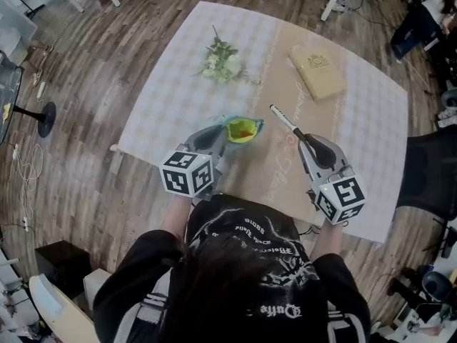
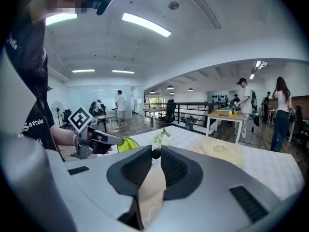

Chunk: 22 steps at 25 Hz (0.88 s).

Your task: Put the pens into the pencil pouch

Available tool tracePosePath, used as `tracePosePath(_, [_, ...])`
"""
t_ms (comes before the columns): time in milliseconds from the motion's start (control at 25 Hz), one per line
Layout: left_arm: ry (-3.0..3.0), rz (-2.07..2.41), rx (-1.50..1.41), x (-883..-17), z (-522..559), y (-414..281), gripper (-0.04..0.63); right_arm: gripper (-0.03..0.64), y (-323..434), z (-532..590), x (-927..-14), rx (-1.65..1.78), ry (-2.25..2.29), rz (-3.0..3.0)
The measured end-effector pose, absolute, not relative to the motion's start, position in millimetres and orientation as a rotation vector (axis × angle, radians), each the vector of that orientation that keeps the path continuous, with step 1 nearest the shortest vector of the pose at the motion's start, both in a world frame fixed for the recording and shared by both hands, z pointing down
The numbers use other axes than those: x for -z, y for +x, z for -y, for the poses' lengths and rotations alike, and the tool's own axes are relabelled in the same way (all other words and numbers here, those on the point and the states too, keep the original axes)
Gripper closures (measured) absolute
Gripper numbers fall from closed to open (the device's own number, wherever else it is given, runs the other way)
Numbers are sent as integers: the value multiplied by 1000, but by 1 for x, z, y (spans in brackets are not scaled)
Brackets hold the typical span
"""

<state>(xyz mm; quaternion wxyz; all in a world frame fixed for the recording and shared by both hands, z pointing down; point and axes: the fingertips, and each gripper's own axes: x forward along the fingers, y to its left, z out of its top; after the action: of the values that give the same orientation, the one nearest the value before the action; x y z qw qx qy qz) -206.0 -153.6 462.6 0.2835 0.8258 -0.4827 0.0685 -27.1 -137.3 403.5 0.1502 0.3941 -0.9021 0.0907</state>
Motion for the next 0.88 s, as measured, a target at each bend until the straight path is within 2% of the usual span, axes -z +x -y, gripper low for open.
tracePosePath(320, [2234, 1259, -185, -465, 159, -195, 551, 551, -46, 106, -385, -143, 975, 2638])
tracePosePath(880, [2285, 1193, -210, -468, 155, -188, 551, 552, -94, 98, -408, -198, 753, 2656])
